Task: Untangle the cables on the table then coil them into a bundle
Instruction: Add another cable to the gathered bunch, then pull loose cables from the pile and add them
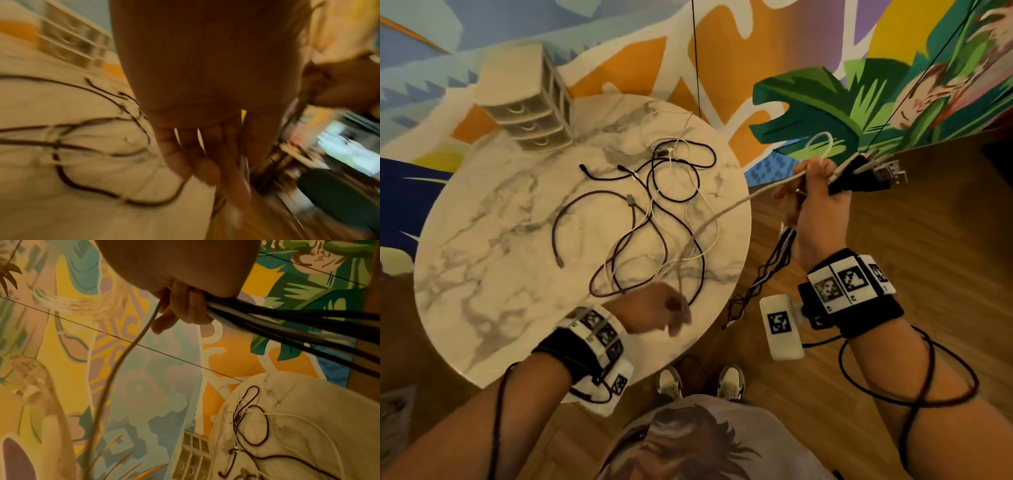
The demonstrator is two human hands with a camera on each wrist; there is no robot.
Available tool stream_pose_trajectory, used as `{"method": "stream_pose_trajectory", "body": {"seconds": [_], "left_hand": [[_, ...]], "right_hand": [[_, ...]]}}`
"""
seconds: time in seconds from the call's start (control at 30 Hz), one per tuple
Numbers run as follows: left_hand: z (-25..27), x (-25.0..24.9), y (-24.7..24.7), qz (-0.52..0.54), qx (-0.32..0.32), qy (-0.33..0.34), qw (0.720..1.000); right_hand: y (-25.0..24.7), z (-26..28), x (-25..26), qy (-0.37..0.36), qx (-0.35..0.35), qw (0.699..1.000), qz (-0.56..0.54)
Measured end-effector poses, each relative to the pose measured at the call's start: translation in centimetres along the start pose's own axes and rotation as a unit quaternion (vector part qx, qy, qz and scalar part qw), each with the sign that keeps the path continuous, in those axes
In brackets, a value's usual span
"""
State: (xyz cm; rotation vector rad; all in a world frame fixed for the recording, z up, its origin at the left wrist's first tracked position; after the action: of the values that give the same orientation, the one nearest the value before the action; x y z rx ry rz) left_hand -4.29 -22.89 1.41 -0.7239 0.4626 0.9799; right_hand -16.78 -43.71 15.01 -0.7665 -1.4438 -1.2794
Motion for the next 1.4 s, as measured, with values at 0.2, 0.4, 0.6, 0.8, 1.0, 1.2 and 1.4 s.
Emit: {"method": "stream_pose_trajectory", "body": {"seconds": [0.2, 0.4, 0.6, 0.8, 1.0, 1.2, 1.4], "left_hand": [[-2.7, -9.5, 0.7, -0.043, -0.071, 0.121, 0.989], [-3.4, -21.2, -1.3, -0.063, -0.192, 0.232, 0.952], [-7.2, -14.4, 1.3, -0.131, -0.173, 0.140, 0.966], [-10.7, -7.1, 6.2, -0.240, -0.043, -0.069, 0.967], [-7.5, -23.8, 6.7, -0.070, -0.120, 0.333, 0.933], [-7.5, -26.7, 7.0, 0.229, -0.007, 0.264, 0.937], [-5.7, -27.9, 3.4, 0.277, -0.068, 0.284, 0.916]], "right_hand": [[-4.3, 1.0, -0.3, -0.008, -0.024, 0.990, 0.135], [-7.0, 2.0, 0.1, -0.007, -0.020, 0.989, 0.149], [-13.8, 1.5, 1.4, -0.021, -0.114, 0.976, 0.186], [-14.2, 2.1, 1.0, -0.010, -0.109, 0.980, 0.166], [-12.0, 2.7, 0.8, -0.004, -0.066, 0.984, 0.166], [-10.9, 2.6, 3.4, -0.035, 0.016, 0.979, 0.198], [-9.7, 4.7, -3.5, 0.075, 0.178, 0.965, 0.178]]}}
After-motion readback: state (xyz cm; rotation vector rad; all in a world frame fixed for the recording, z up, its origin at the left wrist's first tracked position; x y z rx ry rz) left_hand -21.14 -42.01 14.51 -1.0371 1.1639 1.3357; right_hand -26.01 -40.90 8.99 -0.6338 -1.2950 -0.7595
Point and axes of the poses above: each hand's wrist, its own z-axis away from the middle knuckle, its own y-axis out of the palm, x = y × z, the point moved 10 cm from there along -z, towards the middle knuckle, and after that the axes turned 3 degrees about z, right-handed, at the moved point
